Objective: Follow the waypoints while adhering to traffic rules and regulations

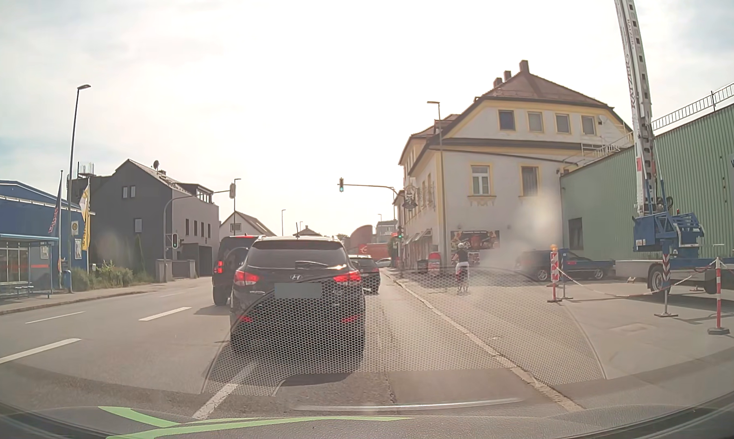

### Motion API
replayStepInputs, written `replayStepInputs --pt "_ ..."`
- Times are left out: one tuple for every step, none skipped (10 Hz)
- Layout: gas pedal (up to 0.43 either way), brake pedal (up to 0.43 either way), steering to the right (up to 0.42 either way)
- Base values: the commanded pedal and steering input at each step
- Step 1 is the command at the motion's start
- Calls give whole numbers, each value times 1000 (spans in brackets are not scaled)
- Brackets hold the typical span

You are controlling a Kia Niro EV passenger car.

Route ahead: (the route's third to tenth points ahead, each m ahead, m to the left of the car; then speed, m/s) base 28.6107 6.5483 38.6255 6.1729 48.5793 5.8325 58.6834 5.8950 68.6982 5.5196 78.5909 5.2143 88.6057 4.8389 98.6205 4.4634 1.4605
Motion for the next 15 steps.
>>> replayStepInputs --pt "0 195 -2" --pt "0 183 -2" --pt "0 140 -1" --pt "0 18 -2" --pt "0 0 -1" --pt "0 0 -1" --pt "0 0 -1" --pt "0 0 -1" --pt "0 0 -1" --pt "0 0 0" --pt "0 0 0" --pt "0 0 0" --pt "0 0 0" --pt "0 0 1" --pt "0 0 3"
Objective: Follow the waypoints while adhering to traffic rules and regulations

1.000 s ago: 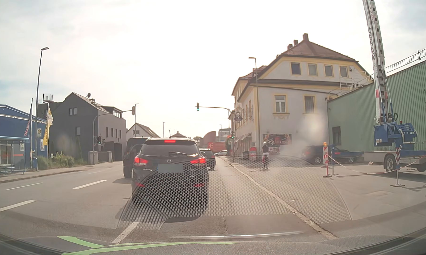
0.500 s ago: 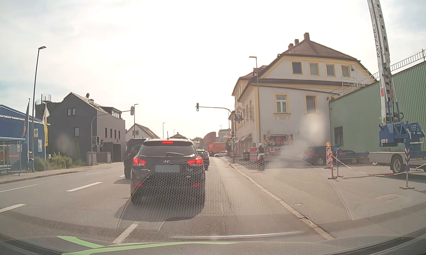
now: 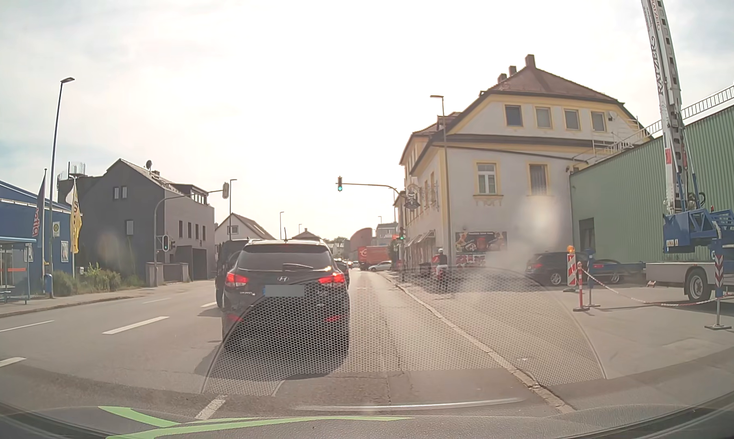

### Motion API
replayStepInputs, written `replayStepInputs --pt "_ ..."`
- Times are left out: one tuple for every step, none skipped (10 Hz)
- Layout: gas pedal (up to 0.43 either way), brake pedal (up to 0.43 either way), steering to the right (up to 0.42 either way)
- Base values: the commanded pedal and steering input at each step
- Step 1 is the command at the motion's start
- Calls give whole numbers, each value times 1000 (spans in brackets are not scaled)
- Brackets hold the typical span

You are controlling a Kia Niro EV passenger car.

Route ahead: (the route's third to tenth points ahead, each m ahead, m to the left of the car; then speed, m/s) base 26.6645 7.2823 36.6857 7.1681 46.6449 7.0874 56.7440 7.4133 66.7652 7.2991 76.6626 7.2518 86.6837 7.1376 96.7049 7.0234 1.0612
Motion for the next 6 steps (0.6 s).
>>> replayStepInputs --pt "0 0 4" --pt "0 0 4" --pt "0 0 5" --pt "0 0 6" --pt "0 0 6" --pt "0 0 6"
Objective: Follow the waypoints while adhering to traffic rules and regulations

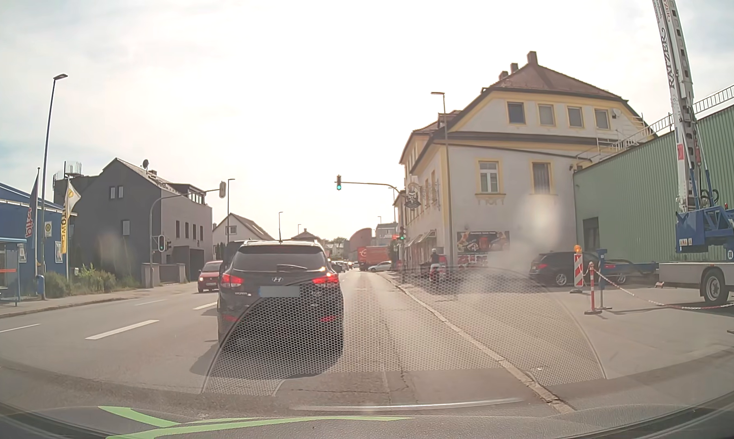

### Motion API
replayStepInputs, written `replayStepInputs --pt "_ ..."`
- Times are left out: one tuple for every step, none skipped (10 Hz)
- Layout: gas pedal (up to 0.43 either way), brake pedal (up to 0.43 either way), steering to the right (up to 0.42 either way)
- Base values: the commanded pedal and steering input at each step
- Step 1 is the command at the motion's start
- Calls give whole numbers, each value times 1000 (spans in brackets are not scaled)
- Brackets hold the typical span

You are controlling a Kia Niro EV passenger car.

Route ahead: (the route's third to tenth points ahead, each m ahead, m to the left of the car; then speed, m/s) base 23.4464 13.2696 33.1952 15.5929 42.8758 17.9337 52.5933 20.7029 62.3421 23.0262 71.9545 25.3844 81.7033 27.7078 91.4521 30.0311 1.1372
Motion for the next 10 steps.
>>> replayStepInputs --pt "0 0 6" --pt "0 0 6" --pt "0 0 6" --pt "0 0 6" --pt "0 0 5" --pt "0 0 5" --pt "0 0 4" --pt "0 0 4" --pt "0 0 4" --pt "0 0 3"
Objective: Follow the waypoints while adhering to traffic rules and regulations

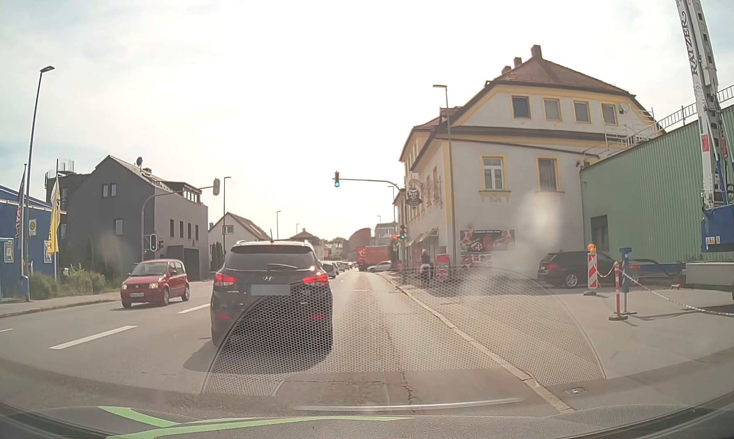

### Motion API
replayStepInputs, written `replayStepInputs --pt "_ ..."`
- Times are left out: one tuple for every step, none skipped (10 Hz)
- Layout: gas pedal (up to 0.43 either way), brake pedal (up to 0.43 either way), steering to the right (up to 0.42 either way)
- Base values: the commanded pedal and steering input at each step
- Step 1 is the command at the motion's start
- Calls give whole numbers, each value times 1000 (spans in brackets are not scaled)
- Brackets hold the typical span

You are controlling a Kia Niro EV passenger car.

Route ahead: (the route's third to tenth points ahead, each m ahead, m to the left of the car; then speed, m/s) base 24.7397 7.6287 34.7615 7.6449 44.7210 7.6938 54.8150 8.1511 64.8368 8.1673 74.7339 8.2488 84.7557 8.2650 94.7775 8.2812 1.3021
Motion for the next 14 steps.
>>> replayStepInputs --pt "0 0 0" --pt "0 0 0" --pt "0 0 -2" --pt "0 0 -3" --pt "0 0 -3" --pt "0 0 -4" --pt "0 0 -5" --pt "0 0 -6" --pt "0 0 -8" --pt "0 0 -12" --pt "8 0 -13" --pt "28 0 -14" --pt "39 0 -16" --pt "47 0 -18"
